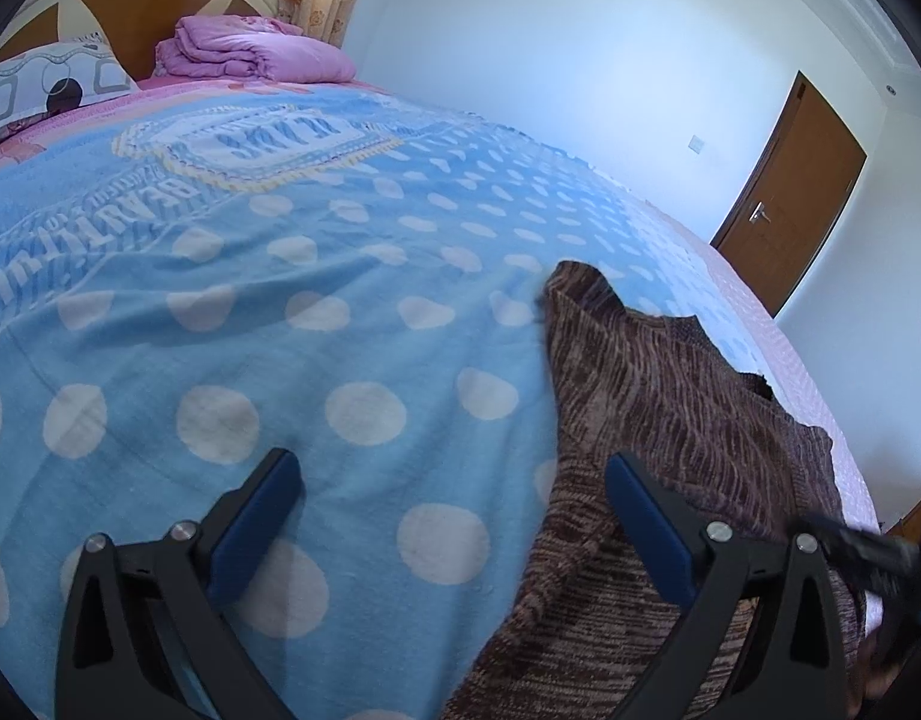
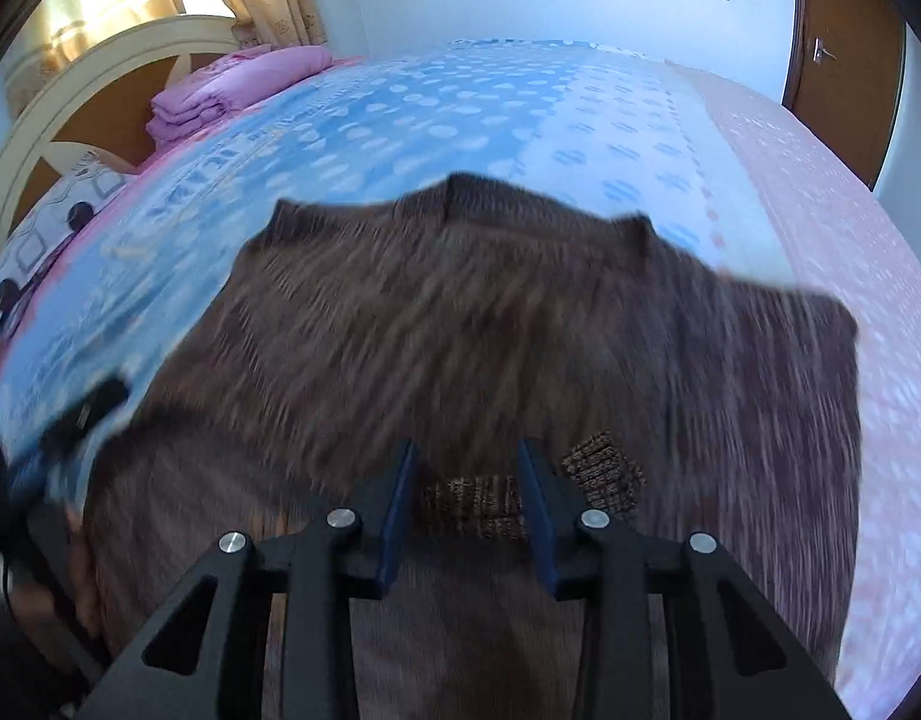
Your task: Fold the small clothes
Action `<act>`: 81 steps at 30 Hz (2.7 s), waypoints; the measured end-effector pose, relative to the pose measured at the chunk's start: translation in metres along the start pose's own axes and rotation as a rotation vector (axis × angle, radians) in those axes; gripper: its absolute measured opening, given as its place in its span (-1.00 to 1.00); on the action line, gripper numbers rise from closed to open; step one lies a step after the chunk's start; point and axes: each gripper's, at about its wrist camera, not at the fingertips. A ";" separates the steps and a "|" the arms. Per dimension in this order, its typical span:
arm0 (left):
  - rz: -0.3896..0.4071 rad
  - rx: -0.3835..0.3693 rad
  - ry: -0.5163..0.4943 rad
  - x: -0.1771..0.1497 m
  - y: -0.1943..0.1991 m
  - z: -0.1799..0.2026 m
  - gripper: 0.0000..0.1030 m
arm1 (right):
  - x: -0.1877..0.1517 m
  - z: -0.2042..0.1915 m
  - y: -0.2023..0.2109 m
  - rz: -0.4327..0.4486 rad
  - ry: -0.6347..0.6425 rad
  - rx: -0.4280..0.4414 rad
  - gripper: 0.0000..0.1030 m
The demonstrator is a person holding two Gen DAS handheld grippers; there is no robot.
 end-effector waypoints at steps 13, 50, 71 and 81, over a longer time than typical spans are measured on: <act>-0.090 0.001 -0.064 0.002 0.001 0.002 1.00 | -0.126 0.047 0.131 0.100 -0.285 -0.046 -0.29; -0.455 -0.383 -0.532 -0.152 0.167 -0.027 0.19 | -0.274 -0.004 0.169 -0.269 -0.085 -0.192 -0.89; -0.299 -0.418 -0.378 -0.053 0.126 0.015 -0.79 | -0.142 0.072 0.169 0.093 -0.440 0.120 -0.90; -0.304 -0.453 -0.526 -0.035 0.131 -0.002 0.33 | -0.146 0.108 0.106 0.058 -0.554 0.042 -0.90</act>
Point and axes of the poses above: each gripper's, at about its wrist camera, not at the fingertips, and y roughly against the way its jaws point, z to its right, x to its top, and after that the axes turned 1 degree about -z, right-handed
